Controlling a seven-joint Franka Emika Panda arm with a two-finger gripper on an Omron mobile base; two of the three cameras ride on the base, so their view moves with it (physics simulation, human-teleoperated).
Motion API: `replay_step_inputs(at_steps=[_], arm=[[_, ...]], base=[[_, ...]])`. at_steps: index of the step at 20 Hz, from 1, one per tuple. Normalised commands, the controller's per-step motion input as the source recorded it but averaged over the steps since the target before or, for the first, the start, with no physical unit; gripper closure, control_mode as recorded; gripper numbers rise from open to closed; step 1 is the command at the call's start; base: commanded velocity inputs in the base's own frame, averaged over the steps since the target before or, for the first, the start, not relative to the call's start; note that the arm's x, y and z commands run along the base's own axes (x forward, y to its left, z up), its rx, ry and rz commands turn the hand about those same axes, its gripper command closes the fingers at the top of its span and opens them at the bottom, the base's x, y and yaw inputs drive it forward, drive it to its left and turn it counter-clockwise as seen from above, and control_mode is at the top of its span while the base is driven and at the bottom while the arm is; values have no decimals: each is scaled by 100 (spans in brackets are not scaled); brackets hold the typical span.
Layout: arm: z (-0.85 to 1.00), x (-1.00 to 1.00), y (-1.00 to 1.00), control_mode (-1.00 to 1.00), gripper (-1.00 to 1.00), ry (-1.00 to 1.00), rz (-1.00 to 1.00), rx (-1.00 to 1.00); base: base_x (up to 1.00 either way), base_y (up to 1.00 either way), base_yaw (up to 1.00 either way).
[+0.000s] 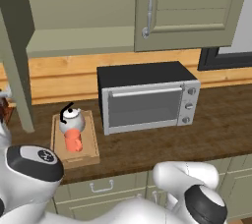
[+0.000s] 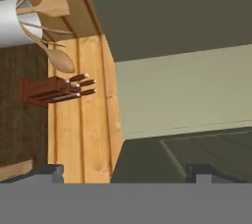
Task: Pick the kettle from the counter and place it on the tray. Then pick the mug from the cabinet and place it on the tray. Then close the cabinet doors.
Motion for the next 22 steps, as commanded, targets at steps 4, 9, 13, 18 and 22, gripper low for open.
replay_step_inputs(at_steps=[4,9,13,18,22], arm=[[0,12,-62,-100,-100,0,-15,0],[-2,28,-72,-100,-100,2,-14,0],[-4,61,-68,-100,-100,10,-12,0],[0,69,-65,-100,-100,8,-8,0],[-2,68,-66,-100,-100,8,-10,0]], base=[[0,0,0],[0,0,0],[0,0,0],[0,0,0],[0,0,0]])
